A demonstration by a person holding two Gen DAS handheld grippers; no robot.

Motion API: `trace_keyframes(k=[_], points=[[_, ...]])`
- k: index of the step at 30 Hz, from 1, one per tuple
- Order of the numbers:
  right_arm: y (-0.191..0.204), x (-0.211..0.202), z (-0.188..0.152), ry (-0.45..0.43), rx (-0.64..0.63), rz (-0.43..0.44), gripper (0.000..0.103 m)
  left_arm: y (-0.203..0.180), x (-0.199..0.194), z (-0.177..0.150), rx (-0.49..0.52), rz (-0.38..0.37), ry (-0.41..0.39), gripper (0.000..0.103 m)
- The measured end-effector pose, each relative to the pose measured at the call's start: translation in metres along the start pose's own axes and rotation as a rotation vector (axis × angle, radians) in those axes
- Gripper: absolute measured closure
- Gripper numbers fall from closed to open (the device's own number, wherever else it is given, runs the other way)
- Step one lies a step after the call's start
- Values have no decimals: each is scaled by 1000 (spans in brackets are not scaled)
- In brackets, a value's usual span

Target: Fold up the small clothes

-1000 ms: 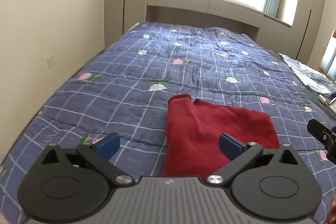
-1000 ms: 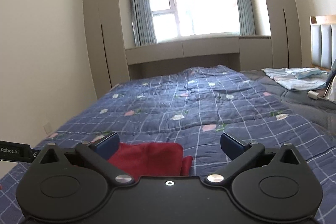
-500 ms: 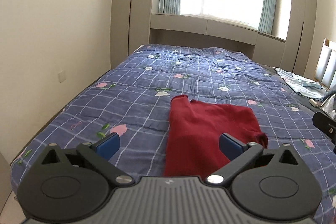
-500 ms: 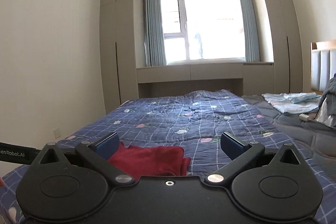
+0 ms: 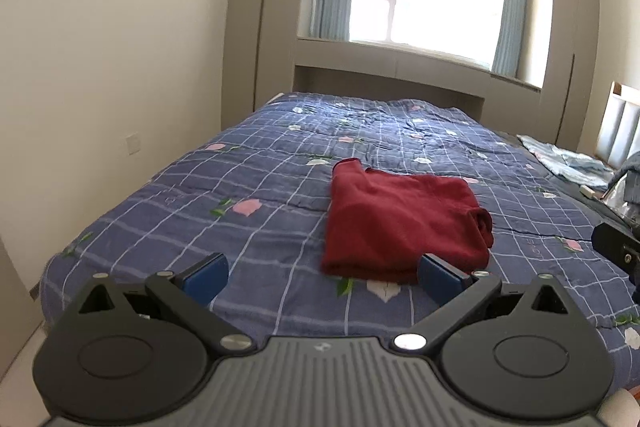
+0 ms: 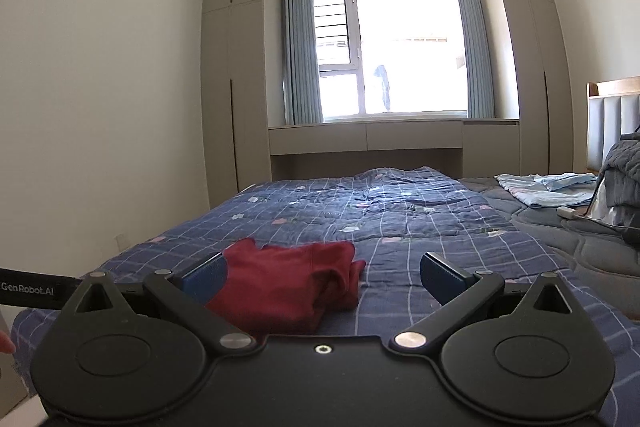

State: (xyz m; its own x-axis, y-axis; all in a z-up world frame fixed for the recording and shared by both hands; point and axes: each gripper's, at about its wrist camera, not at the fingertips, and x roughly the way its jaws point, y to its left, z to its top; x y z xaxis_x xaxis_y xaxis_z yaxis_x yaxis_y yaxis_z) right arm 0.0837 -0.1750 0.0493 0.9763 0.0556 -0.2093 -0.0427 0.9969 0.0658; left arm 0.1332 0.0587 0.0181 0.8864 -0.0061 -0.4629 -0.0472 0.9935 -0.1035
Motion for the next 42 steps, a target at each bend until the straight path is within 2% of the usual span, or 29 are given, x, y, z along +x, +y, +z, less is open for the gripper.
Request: trace_keyframes(k=[5, 10, 15, 27, 42], points=[[6, -23, -20, -11, -16, -17, 1, 2, -15, -30, 4, 17, -32, 0], [4, -27, -37, -22, -35, -36, 1, 6, -9, -48, 28, 50, -3, 0], [1, -27, -49, -30, -27, -60, 1, 12, -5, -50, -20, 58, 15, 0], [-3, -17, -59, 13, -15, -78, 1, 8, 2, -55, 6, 98, 44, 0], [-4, -12, -62, 39, -25, -96, 1, 7, 4, -55, 16, 93, 55, 0]])
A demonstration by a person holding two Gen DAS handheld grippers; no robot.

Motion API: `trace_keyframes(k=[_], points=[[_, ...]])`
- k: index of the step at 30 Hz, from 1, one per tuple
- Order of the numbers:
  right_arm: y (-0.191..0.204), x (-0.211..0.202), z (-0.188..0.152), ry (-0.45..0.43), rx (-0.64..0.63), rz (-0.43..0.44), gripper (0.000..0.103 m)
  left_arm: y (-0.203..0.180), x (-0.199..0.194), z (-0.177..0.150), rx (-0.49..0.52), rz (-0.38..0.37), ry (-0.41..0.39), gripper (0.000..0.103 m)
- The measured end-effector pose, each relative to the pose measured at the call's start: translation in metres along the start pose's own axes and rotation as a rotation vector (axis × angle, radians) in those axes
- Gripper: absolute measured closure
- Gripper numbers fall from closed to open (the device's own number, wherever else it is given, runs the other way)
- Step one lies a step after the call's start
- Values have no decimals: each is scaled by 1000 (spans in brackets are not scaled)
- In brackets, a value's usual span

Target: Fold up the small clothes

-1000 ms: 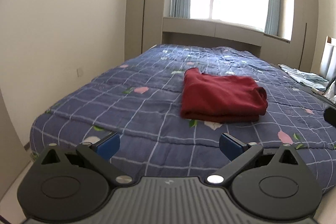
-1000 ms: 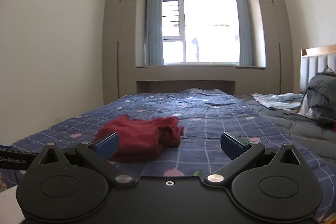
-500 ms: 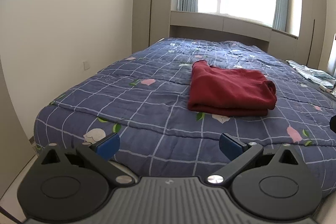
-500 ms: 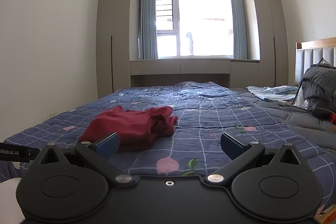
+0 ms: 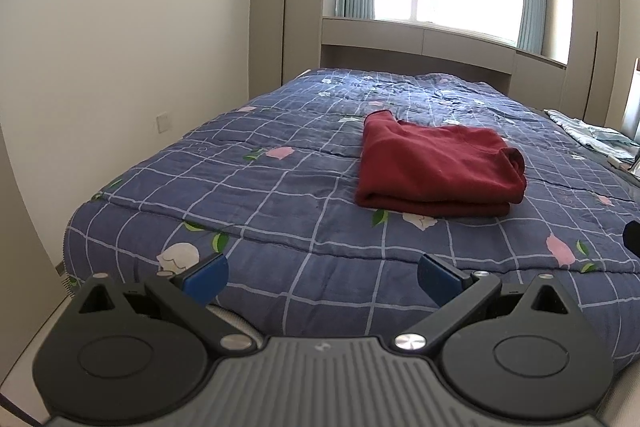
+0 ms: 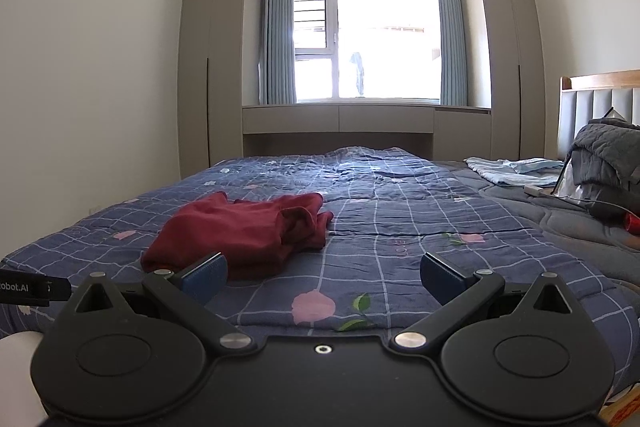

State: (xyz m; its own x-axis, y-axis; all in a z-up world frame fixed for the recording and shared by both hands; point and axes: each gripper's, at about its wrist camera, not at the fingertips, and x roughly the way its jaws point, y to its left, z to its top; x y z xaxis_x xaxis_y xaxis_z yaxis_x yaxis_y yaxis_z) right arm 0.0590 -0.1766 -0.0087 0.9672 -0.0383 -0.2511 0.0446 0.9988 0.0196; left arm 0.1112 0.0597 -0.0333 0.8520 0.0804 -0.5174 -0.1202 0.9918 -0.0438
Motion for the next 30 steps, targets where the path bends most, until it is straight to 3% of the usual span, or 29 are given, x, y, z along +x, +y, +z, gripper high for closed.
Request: trace_keyframes(k=[30], points=[[-1, -1, 0, 1, -6, -2, 1, -2, 3, -1, 13, -1, 18, 0]])
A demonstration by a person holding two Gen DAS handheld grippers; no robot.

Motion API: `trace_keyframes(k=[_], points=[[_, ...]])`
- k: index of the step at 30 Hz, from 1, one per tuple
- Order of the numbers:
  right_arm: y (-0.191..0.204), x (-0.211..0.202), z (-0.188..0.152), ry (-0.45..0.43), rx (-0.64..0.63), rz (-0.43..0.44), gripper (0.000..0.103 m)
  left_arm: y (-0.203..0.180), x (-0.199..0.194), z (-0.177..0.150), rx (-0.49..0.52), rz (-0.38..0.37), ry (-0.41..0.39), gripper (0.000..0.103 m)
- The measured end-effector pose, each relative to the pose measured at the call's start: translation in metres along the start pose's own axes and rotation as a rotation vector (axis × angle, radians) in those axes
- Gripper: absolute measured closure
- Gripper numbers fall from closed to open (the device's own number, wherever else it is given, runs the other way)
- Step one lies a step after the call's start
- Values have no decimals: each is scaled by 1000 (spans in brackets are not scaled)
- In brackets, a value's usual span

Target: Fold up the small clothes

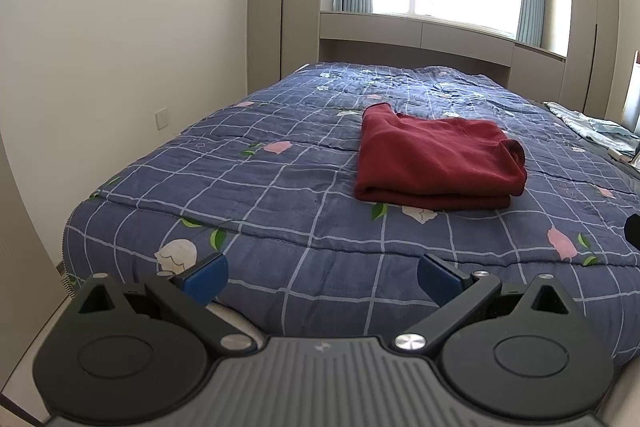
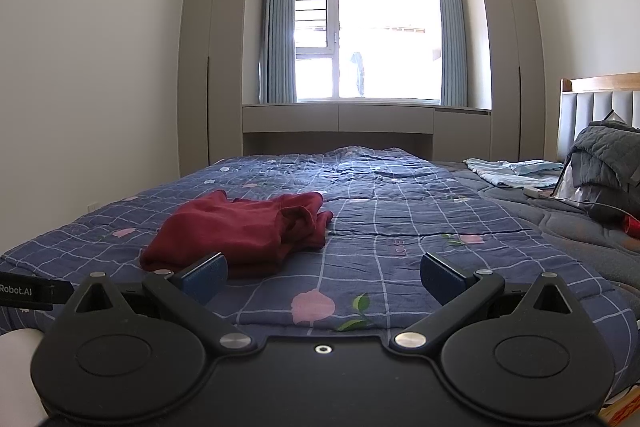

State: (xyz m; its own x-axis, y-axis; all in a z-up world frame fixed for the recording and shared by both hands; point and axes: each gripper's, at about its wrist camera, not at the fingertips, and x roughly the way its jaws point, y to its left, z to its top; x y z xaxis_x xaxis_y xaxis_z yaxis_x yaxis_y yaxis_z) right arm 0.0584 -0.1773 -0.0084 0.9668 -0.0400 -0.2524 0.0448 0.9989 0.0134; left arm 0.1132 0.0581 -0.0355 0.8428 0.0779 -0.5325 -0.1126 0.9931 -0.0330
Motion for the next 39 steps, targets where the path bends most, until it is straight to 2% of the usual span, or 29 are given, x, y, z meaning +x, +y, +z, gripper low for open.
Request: trace_keyframes(k=[19, 39], points=[[0, 1, -1, -2, -7, 3, 1, 2, 4, 0, -4, 8, 19, 0], [0, -1, -1, -9, -11, 2, 1, 0, -2, -1, 4, 30, -12, 1]])
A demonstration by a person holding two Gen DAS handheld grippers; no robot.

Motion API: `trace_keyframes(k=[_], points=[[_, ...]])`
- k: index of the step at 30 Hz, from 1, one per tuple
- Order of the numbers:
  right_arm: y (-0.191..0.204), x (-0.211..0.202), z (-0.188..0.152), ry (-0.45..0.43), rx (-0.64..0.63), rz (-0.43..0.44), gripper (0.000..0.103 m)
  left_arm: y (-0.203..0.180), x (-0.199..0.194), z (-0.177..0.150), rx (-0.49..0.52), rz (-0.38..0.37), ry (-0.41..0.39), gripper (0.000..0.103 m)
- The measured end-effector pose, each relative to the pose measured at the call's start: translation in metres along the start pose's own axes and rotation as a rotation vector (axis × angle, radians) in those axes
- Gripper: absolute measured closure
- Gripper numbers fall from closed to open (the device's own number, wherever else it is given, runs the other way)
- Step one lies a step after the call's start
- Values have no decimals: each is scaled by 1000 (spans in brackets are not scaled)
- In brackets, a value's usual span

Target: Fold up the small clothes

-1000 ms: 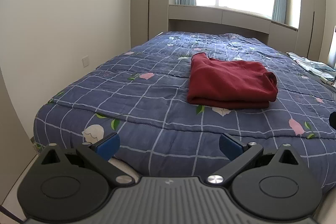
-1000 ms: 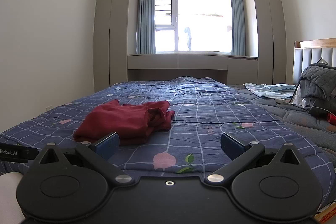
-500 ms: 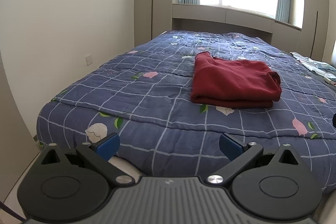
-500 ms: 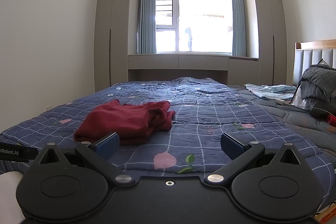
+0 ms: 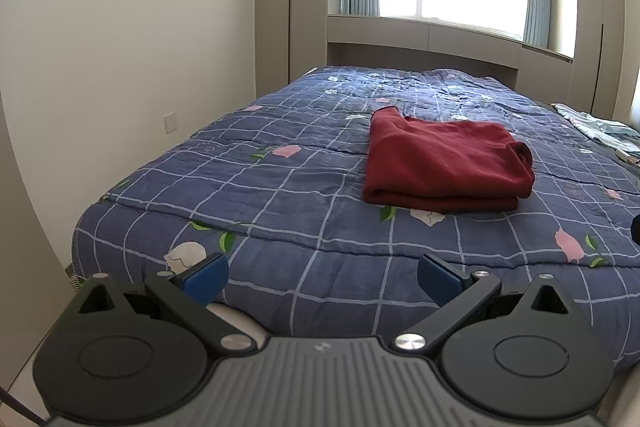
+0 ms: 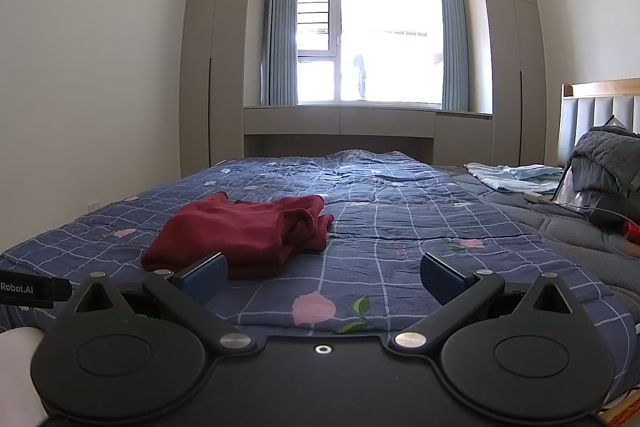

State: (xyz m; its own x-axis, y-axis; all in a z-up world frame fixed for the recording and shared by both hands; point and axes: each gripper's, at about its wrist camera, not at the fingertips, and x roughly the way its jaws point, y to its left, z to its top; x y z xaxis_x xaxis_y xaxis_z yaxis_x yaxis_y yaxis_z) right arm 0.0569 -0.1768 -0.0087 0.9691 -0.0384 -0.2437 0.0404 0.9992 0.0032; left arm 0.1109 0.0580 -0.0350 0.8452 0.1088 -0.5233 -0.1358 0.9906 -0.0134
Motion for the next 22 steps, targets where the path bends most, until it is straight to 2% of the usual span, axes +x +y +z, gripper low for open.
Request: trace_keyframes(k=[22], points=[[0, 0, 0, 1, -2, 1, 1, 1, 1, 1, 7, 4, 4, 0]])
